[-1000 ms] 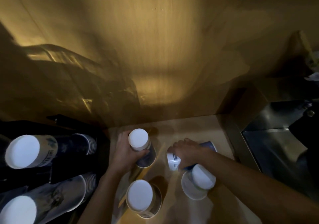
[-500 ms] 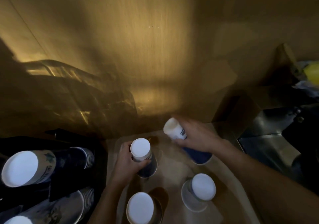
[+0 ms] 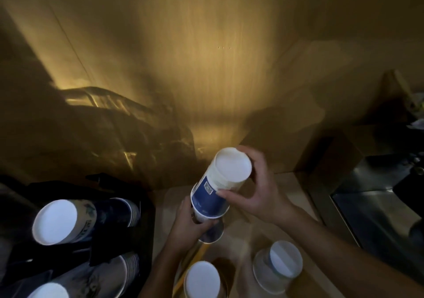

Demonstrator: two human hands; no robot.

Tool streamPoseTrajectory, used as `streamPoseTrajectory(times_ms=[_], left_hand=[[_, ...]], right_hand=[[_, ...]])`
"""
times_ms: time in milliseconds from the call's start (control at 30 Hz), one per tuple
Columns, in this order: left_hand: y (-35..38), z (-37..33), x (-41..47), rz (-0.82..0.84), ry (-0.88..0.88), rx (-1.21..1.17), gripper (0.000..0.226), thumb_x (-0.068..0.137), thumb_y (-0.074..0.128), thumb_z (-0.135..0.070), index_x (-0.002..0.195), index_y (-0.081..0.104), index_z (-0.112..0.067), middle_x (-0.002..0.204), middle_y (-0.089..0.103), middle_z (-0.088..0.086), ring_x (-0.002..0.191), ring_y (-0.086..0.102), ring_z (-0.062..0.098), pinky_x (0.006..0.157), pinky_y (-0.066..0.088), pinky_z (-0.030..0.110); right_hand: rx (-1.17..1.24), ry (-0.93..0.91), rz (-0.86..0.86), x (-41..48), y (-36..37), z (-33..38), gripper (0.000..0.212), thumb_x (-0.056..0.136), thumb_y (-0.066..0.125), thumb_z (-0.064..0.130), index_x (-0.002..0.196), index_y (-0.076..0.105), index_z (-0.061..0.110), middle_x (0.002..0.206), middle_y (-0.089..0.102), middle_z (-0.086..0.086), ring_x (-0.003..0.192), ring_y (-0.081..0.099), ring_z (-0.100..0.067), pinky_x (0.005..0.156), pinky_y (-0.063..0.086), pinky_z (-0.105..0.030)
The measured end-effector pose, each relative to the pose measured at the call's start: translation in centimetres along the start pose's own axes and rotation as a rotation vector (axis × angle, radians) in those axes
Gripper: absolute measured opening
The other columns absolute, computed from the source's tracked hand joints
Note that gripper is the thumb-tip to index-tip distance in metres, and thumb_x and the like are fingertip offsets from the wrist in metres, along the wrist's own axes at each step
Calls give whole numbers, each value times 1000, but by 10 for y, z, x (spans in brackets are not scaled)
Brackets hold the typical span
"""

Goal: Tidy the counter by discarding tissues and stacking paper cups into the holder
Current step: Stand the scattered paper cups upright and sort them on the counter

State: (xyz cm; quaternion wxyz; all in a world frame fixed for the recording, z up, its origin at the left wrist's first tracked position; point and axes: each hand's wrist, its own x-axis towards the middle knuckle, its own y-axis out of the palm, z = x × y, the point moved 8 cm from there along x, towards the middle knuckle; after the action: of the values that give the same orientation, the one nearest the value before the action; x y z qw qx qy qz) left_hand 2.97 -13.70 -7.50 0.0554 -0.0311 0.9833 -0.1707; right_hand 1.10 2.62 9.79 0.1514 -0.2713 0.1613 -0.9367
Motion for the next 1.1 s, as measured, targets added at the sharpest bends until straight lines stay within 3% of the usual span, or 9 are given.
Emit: streamPoseTrajectory(times_ms=[67,167,267,400,567,767,833,900,1100], left_hand=[[3,3,-3,13,-10,-24,61,61,85,-31,111,54,-45,111,66,-21,105,62,1,80,54,17],[13,17,-9,50,-79,-48,45,60,85,-34,98,61,-42,100,72,-13,98,67,12,78,56,23],[21,29,-16,80,-115,-60,61,57,84,-41,109,52,-45,107,66,-23,100,63,5,81,52,19],[31,42,-13,97,-126,3,78,57,78,-39,125,39,-40,125,54,-17,116,53,10,86,45,15],[33,58,-7,106,-161,48,86,60,80,-42,133,36,-36,135,50,-8,123,50,15,101,49,40],[34,57,-6,111,-166,88,83,59,78,-44,130,37,-38,133,51,-11,119,50,11,97,49,30],[34,55,-6,127,-174,77,78,62,80,-35,130,40,-32,130,53,-9,117,52,12,96,51,32],[33,54,-8,157,-216,71,65,67,80,-28,122,45,-31,118,56,-12,106,55,10,86,53,25],[8,67,-27,79,-523,71,23,85,61,-21,107,55,-16,95,62,1,83,60,16,62,46,25]], right_hand=[[-15,70,78,-2,18,-19,78,62,74,49,120,22,58,119,38,44,112,46,5,90,47,-21],[-47,196,190,-6,41,-52,77,60,73,52,116,22,63,115,42,42,110,44,12,90,41,-10],[-141,286,335,-16,62,-82,72,63,74,49,116,26,57,117,44,21,108,43,3,91,40,-19],[-198,355,455,-35,78,-107,70,67,75,37,121,31,34,122,47,6,107,46,-9,90,45,-29],[-181,406,461,-32,77,-115,70,66,77,28,121,34,28,118,50,1,102,50,-12,86,47,-29],[-184,422,473,-32,77,-117,72,65,77,27,122,33,26,118,49,1,104,49,-14,87,47,-32],[-191,423,470,-33,78,-117,72,65,77,28,121,32,28,118,48,2,104,49,-14,86,47,-33],[-199,433,467,-34,79,-118,73,64,77,30,120,30,31,118,47,3,104,48,-15,85,48,-33],[-215,471,461,-39,73,-115,74,63,78,33,120,30,33,120,48,3,107,49,-17,89,49,-40]])
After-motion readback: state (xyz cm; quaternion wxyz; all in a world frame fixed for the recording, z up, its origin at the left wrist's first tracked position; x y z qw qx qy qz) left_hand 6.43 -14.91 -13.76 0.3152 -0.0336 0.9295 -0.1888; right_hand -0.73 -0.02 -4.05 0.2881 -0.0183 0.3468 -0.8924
